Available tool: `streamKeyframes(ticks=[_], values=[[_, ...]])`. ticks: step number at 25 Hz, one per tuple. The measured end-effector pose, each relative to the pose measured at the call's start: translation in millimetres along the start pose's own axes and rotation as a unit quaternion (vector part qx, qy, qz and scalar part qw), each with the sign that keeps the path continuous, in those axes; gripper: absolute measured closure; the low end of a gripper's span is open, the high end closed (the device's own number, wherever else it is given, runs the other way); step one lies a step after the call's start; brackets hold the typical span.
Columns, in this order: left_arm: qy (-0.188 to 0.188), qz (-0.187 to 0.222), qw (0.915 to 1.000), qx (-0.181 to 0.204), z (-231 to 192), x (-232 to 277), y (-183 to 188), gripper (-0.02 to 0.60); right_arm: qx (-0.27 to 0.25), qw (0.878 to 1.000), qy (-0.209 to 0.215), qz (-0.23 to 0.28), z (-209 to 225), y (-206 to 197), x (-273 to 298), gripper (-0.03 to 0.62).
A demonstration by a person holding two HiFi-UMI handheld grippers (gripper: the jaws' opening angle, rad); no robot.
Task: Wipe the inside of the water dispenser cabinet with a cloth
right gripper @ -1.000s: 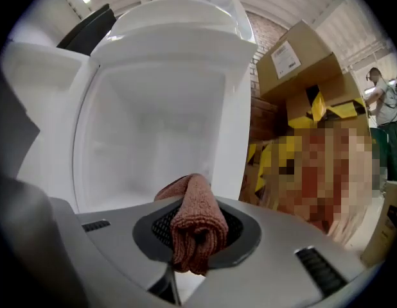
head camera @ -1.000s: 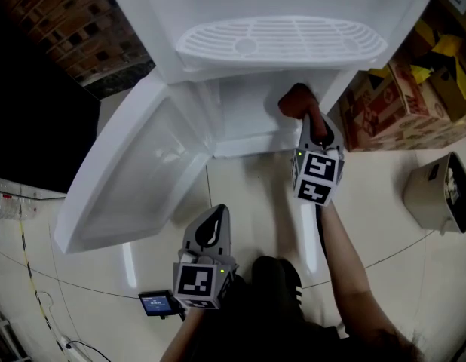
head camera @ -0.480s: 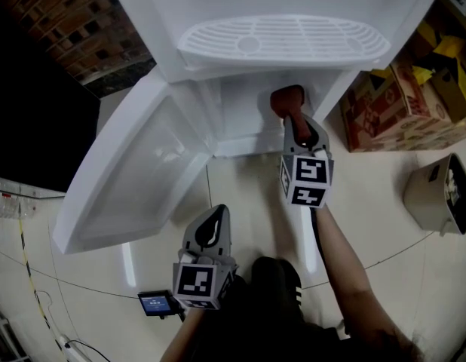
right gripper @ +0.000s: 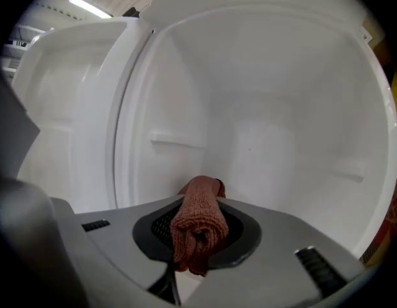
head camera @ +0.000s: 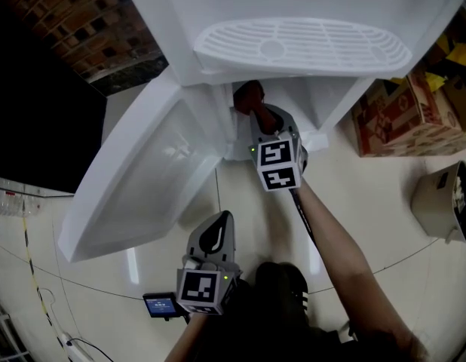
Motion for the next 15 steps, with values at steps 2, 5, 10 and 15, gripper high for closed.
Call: streamKeyframes(ticks=[2, 5, 10, 15], values=[[-0.002, -0.001, 1.0000, -0.001, -0.8, 1.9, -0.5, 0.601, 0.002, 1.000, 0.005, -0.021, -3.4, -14.0, 3.2, 0.517], [-0.003, -0.003, 1.0000, -0.002, -2.9, 3.5, -2.3, 0.601, 0.006, 0.999, 0.011, -0.040, -6.8, -25.2, 6.2, 0.516], [-0.001, 0.000, 1.0000, 0.001, -8.1, 2.9, -5.6, 0.601, 0.025, 0.997, 0.031, -0.067, -22.3, -35.2, -6.0, 0.516], [0.002, 0.004, 1.0000, -0.007, -5.0, 3.7, 2.1, 0.601, 0.053, 0.994, 0.054, -0.076, -44.0, -46.9, -41.7, 0.516]])
Point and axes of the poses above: the fingertips, and each gripper's own axes: x forward along the fingers, z to its right, y out of its top, the point moved 5 cm from there along -x, backward along the fingers, and after that the axes turned 7 degrees about z, right-handed, at the moved point
